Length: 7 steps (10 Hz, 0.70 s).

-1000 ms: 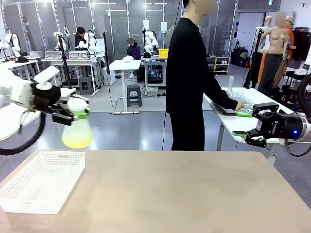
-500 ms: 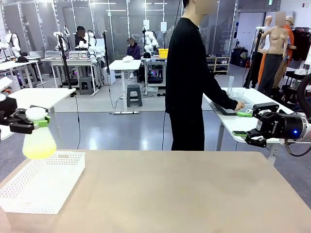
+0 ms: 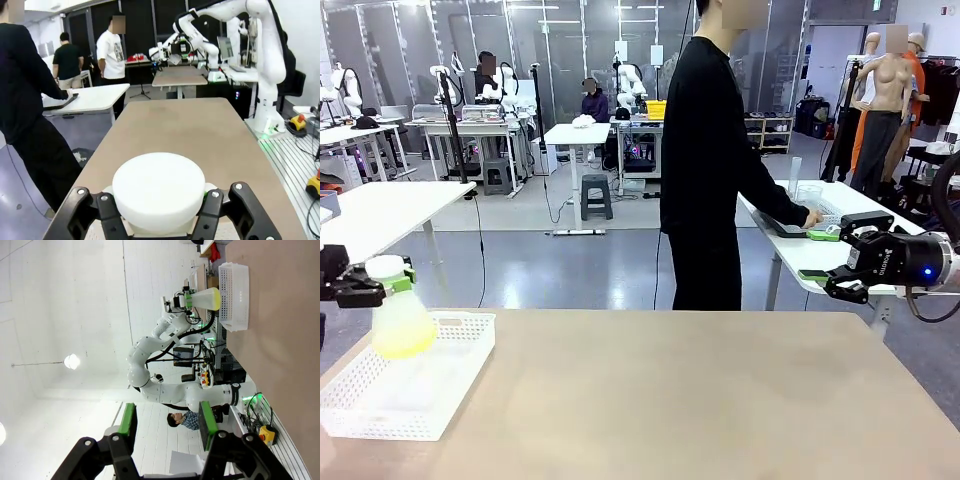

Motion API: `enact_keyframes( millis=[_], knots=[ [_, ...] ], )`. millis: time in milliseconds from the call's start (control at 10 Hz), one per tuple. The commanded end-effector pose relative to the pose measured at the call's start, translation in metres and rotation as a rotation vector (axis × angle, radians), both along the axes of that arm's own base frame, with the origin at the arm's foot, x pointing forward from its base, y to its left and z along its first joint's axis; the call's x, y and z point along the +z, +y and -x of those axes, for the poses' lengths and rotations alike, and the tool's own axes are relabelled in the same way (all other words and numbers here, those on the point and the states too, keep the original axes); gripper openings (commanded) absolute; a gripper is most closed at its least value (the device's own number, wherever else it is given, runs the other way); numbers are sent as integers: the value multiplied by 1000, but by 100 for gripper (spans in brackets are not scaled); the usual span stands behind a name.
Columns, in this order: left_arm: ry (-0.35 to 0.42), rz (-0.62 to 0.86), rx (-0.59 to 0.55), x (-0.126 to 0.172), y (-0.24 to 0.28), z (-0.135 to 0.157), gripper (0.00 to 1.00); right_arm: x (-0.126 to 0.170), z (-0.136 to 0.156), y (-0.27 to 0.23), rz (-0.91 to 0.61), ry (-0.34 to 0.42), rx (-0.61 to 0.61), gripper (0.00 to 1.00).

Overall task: Prepare the solutions needed for the experiment.
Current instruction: When the human places the Big flask in the center of the table, pick up the Big flask and place it in the left Organizing basket.

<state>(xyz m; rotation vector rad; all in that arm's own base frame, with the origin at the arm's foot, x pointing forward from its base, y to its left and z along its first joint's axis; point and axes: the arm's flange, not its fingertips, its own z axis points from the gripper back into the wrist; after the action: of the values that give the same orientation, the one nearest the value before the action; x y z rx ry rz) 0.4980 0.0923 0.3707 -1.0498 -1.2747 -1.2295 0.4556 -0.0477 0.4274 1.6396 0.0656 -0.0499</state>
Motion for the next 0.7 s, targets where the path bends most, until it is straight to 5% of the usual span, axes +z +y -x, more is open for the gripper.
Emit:
enact_keyframes(
  millis=[0, 600],
  knots=[
    [-7, 79, -11, -12, 10, -11, 0, 1, 0, 1, -20, -13, -1, 63],
    [43, 63, -10, -67, 23, -31, 0, 1, 0, 1, -20, -13, -1, 63]
  ],
)
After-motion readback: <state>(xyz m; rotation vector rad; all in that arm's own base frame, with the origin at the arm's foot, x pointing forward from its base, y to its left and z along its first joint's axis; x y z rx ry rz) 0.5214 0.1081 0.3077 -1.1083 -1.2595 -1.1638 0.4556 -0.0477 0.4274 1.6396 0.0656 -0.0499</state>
